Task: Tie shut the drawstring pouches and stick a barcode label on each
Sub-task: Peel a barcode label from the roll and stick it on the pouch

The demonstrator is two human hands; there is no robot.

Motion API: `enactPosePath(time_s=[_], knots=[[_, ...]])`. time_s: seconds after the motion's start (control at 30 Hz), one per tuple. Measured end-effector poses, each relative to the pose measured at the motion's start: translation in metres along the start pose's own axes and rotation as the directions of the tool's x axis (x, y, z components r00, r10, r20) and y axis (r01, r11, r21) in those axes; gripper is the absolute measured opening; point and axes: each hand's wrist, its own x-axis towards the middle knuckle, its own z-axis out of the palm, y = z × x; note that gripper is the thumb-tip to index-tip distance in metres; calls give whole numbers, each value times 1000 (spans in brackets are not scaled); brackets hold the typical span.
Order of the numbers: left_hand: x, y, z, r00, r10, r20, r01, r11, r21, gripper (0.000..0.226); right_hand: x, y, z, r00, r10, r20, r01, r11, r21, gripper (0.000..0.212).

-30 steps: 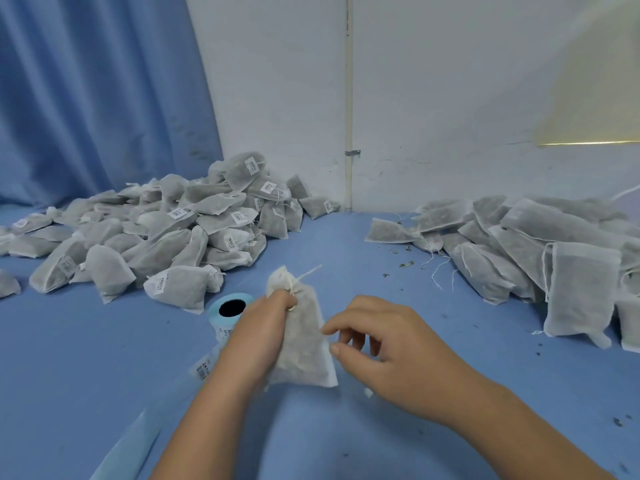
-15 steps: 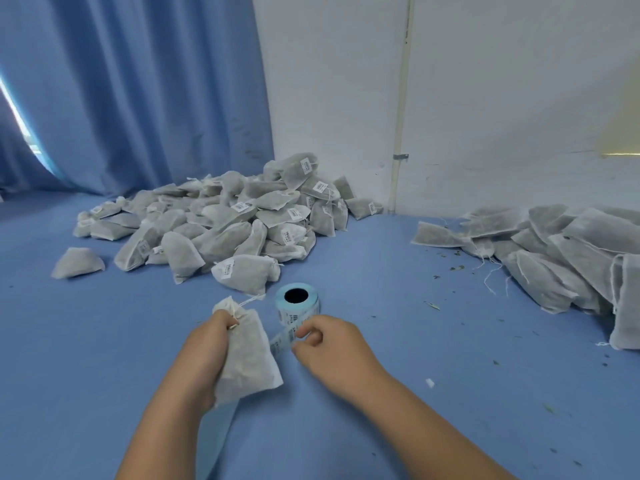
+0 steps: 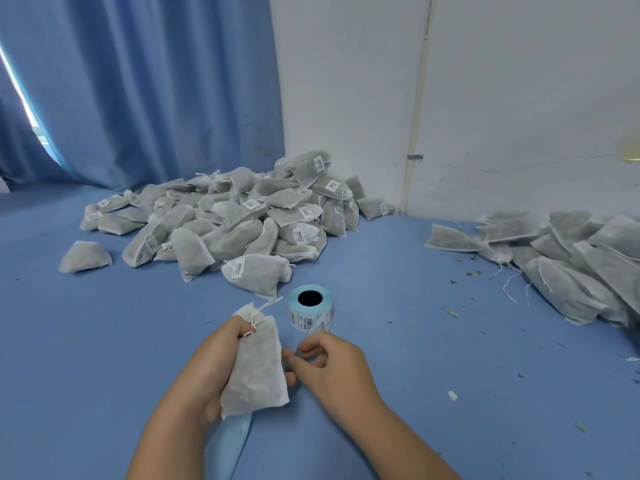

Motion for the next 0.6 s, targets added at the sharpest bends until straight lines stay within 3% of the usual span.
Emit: enactPosePath(time_s=[0.07,0.2,0.6], knots=[[0,4,2,999,-17,-31,18,999,36,18,0,0,0,1000,-1,0,1,1000,-13,18],[-7,-2,-3,995,-28,91,31,999,-27,18,0,0,2,1000,-5,-2,5,999,-50,19],[-3,-6,-13,989,5,145,-5,1000,2,25,-2,-1,1,999,-34,7,34,996,-84,11]])
